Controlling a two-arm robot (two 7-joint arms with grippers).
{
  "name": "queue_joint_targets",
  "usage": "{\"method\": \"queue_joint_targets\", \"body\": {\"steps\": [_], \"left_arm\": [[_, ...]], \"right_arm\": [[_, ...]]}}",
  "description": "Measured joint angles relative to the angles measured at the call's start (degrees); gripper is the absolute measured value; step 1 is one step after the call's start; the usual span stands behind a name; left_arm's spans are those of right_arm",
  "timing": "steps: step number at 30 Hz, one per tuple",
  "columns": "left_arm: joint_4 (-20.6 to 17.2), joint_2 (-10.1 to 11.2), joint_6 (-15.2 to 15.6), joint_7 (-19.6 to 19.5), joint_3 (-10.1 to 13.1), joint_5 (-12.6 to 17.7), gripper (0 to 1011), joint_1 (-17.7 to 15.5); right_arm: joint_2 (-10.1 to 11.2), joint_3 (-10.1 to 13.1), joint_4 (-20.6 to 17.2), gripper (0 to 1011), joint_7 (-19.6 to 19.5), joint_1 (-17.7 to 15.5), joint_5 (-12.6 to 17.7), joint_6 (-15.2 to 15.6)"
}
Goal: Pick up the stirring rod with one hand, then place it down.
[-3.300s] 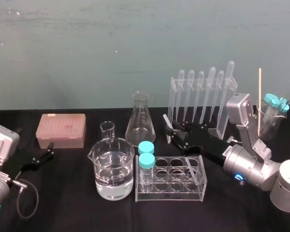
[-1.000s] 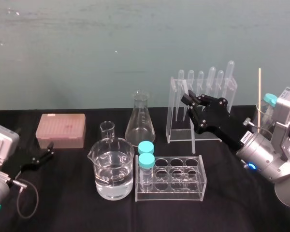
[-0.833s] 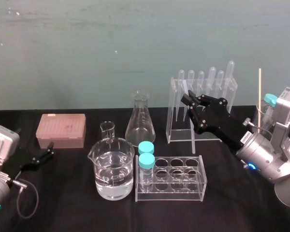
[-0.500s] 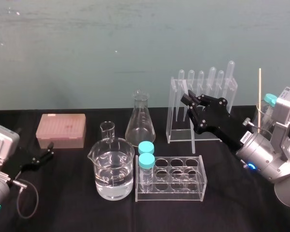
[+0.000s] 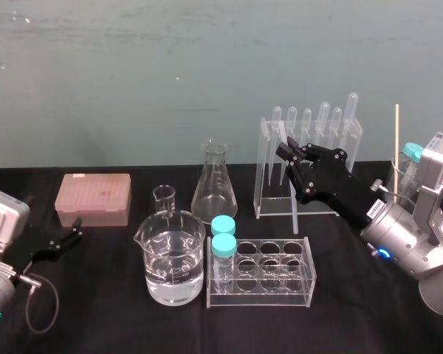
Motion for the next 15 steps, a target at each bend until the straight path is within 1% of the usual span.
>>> {"method": "queue_joint_targets", "body": {"steps": [15], "left_arm": [[0.0, 0.0, 0.0, 0.0, 0.0, 0.0, 1000, 0.0]], "right_arm": [[0.0, 0.0, 0.0, 65, 0.0, 0.0, 0.0, 0.0]]}}
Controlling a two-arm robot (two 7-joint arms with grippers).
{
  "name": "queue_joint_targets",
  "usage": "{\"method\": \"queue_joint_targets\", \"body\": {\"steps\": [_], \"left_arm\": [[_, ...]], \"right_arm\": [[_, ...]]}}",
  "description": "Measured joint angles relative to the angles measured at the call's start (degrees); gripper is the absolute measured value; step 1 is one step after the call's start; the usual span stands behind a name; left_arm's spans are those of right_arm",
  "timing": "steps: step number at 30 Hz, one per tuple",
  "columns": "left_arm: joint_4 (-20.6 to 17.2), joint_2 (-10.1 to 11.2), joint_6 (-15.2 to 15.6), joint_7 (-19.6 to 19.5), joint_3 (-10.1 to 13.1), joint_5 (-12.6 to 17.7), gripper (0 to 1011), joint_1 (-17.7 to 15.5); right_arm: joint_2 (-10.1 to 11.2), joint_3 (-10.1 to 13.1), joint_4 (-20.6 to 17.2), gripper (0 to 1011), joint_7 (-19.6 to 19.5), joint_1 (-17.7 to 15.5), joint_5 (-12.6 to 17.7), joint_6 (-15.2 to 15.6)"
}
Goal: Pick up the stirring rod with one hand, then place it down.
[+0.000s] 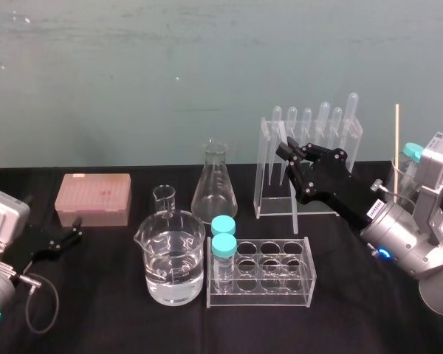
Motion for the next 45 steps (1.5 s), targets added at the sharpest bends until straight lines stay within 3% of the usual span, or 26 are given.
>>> {"method": "queue_joint_targets", "body": {"steps": [45], "left_arm": [[0.0, 0.0, 0.0, 0.0, 0.0, 0.0, 1000, 0.0]], "right_arm": [[0.0, 0.0, 0.0, 65, 0.0, 0.0, 0.0, 0.0]]}}
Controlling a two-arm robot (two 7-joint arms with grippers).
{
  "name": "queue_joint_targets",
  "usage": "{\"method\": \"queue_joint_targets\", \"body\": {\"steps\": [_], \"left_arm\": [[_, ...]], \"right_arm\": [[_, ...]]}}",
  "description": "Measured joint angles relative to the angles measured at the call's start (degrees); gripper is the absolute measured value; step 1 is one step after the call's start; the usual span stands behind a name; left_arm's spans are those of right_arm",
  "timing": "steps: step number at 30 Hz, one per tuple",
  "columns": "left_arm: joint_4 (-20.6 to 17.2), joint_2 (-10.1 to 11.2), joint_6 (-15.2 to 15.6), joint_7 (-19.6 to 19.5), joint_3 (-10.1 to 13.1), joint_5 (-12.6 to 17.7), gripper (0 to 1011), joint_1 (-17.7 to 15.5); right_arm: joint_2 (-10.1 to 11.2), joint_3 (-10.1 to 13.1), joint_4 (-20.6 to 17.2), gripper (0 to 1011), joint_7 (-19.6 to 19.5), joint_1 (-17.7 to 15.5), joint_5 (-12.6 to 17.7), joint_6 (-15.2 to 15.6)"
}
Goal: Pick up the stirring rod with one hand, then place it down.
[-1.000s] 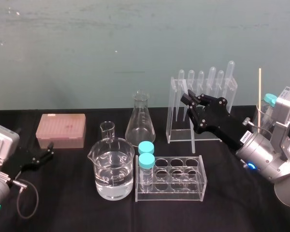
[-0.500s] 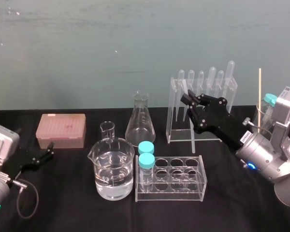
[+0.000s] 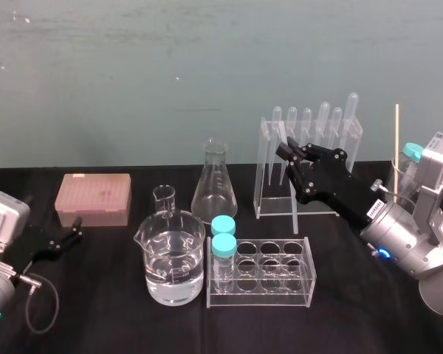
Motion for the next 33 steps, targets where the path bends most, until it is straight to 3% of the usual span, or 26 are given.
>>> {"method": "queue_joint_targets", "body": {"steps": [33], "left_arm": [[0.0, 0.0, 0.0, 0.0, 0.0, 0.0, 1000, 0.0]], "right_arm": [[0.0, 0.0, 0.0, 65, 0.0, 0.0, 0.0, 0.0]]}}
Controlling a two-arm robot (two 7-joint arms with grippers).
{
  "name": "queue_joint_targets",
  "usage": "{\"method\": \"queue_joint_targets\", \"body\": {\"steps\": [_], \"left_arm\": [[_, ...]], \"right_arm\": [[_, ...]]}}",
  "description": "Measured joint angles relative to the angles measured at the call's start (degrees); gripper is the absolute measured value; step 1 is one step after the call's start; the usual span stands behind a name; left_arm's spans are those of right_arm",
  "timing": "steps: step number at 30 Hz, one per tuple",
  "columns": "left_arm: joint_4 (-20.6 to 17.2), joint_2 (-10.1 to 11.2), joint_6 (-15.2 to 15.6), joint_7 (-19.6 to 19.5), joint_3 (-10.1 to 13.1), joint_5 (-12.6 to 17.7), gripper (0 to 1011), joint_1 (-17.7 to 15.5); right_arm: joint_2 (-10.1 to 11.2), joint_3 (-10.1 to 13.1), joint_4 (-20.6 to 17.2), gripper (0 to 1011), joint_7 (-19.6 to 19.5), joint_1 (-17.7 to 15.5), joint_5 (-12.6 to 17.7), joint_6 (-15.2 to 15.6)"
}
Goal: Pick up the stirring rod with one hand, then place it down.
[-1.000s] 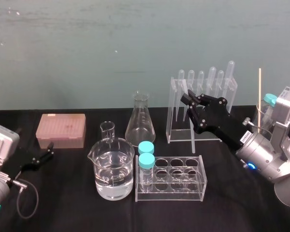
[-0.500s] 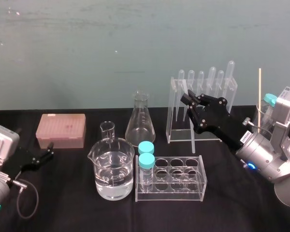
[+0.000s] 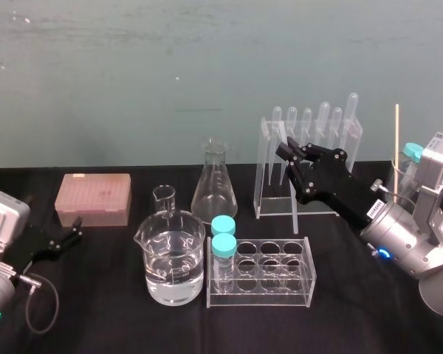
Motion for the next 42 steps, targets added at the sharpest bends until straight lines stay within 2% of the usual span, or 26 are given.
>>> {"method": "queue_joint_targets", "body": {"steps": [21, 32, 42], "left_arm": [[0.0, 0.0, 0.0, 0.0, 0.0, 0.0, 1000, 0.0], [0.0, 0.0, 0.0, 0.0, 0.0, 0.0, 1000, 0.0], [0.0, 0.0, 0.0, 0.0, 0.0, 0.0, 1000, 0.0]], "right_arm": [[0.0, 0.0, 0.0, 65, 0.0, 0.0, 0.0, 0.0], [0.1, 0.0, 0.2, 65, 1.9, 0.2, 0.5, 0.0], [0.9, -0.3, -0.2, 65, 2.2, -0.5, 0.7, 1.4]]}}
